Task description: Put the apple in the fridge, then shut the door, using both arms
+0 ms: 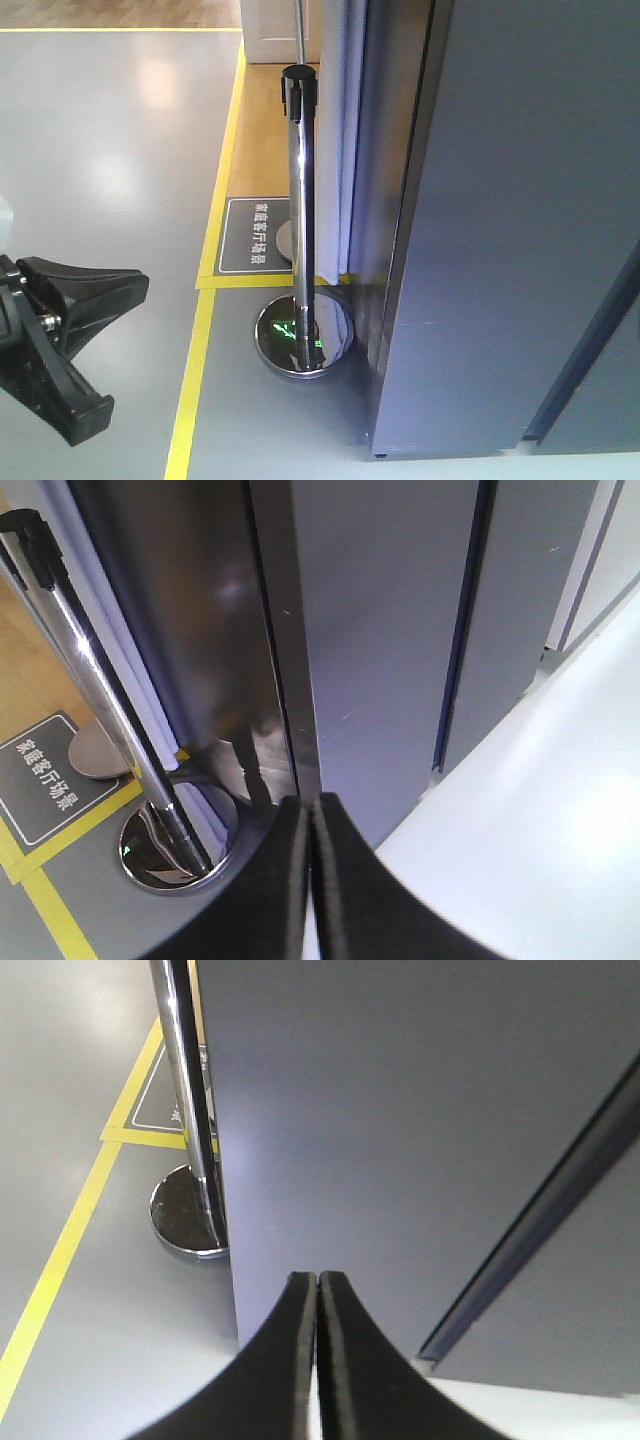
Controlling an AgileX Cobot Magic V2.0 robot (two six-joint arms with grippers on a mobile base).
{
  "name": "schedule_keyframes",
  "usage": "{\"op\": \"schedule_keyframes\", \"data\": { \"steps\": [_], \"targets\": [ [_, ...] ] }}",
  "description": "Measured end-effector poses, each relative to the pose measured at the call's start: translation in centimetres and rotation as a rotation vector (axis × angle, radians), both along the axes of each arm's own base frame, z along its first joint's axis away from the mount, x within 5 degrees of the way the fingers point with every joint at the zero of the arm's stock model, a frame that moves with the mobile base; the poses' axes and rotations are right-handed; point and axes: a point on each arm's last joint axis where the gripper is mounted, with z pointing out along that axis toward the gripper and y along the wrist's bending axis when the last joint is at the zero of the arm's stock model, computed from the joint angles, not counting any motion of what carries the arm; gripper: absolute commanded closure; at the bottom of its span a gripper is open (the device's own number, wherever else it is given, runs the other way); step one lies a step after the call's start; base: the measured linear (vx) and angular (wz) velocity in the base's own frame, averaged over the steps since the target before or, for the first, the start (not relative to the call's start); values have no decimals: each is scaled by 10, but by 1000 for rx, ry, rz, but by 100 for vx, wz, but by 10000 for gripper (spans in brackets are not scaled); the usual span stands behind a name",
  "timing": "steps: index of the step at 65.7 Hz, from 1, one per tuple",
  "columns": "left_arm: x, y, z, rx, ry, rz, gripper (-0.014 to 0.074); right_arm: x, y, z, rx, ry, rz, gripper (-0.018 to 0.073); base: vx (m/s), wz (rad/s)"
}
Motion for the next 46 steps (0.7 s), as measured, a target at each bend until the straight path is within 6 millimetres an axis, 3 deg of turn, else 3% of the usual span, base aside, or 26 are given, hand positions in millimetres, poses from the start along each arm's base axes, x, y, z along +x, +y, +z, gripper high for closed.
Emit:
{"op": "schedule_keyframes", "data": {
  "steps": [13, 22, 34, 46],
  "targets": [
    [0, 0, 0, 0, 0, 0, 602, -48, -4, 3, -6, 27, -11, 561, 0, 0],
    [0, 0, 0, 0, 0, 0, 602, -70, -5, 4, -4, 19, -15, 561, 0, 0],
    [0, 0, 0, 0, 0, 0, 602, -88, -6, 6, -1, -26, -17, 561, 0, 0],
    [0, 0, 0, 0, 0, 0, 602, -92, -5, 5, 8, -20, -14, 561, 0, 0]
  ]
}}
